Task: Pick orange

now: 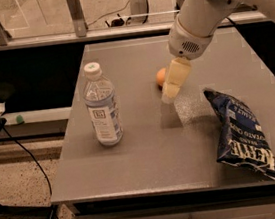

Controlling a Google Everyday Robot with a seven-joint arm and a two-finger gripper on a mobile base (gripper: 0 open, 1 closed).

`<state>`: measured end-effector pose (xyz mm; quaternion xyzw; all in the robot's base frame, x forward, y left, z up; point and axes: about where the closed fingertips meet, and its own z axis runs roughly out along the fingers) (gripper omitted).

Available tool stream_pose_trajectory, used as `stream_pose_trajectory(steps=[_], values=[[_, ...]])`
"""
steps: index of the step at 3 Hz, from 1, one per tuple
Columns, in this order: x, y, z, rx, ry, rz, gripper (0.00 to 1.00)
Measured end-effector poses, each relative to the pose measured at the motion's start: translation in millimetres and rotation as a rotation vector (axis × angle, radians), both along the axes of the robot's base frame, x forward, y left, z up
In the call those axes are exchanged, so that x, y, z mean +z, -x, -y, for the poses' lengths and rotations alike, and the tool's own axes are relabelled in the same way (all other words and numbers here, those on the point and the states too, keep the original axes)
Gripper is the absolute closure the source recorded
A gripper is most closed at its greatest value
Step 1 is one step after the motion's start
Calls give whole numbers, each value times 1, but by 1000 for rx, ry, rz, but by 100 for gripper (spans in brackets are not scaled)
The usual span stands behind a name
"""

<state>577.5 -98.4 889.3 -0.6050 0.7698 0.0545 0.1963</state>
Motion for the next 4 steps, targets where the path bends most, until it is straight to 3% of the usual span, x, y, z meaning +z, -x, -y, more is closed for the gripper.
stream_pose_trajectory(steps=[3,4], values=[[-49,-26,-10,-55,-4,-59,0],[-52,-33,-14,-68,-19,-71,18]])
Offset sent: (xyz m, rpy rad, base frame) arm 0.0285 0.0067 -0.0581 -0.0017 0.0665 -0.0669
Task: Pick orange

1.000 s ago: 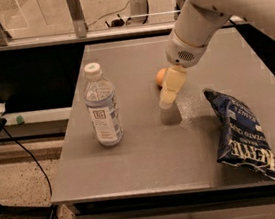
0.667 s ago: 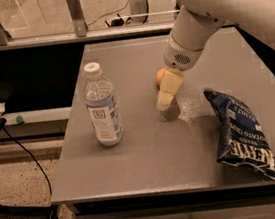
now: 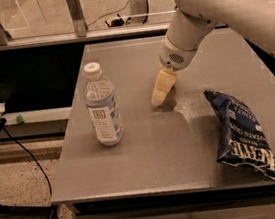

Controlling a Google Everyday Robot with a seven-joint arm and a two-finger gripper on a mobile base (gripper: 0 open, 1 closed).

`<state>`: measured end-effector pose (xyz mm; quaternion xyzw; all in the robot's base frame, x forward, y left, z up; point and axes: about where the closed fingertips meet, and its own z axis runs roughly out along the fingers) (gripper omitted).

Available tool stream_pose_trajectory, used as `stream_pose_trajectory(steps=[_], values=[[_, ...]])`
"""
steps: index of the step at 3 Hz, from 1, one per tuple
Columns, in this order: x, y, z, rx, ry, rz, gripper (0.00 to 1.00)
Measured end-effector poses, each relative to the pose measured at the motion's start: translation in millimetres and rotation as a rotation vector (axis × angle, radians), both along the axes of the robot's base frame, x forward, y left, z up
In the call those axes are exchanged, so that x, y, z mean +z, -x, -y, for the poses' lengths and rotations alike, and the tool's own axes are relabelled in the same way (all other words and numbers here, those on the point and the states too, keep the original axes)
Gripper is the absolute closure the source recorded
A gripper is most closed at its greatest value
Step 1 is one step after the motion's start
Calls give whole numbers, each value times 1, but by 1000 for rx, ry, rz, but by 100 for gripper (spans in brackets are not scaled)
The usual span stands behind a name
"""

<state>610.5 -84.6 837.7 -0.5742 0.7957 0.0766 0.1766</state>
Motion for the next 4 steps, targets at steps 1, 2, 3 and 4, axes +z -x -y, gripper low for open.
stream_pose_trajectory(steps=[1,2,3,4], values=[[-1,-3,-2,1,-2,-8,41],[0,-4,0,3,-8,-14,64],[20,-6,6,15,-84,5,89],[70,-1,12,42,-233,69,100]])
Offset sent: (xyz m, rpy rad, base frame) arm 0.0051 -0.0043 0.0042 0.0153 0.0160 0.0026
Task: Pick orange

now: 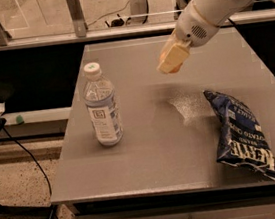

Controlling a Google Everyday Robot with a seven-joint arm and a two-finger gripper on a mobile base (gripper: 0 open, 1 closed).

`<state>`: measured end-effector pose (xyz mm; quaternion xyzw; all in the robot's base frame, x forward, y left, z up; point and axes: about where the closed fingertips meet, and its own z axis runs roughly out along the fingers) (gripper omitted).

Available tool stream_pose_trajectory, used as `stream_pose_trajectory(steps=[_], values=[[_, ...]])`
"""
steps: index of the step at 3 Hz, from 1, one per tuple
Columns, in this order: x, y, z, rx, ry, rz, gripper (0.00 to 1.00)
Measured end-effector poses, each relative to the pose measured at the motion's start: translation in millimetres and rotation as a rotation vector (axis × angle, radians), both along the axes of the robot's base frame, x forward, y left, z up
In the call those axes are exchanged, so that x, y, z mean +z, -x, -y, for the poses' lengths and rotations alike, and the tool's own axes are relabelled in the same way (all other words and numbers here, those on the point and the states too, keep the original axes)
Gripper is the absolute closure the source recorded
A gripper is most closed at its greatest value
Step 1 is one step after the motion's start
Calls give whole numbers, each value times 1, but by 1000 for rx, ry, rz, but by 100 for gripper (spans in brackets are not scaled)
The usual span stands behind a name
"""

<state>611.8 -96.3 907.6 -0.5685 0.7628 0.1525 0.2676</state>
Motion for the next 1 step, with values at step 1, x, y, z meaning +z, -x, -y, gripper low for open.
stream_pose_trajectory(steps=[1], values=[[10,1,-4,7,-37,7,100]])
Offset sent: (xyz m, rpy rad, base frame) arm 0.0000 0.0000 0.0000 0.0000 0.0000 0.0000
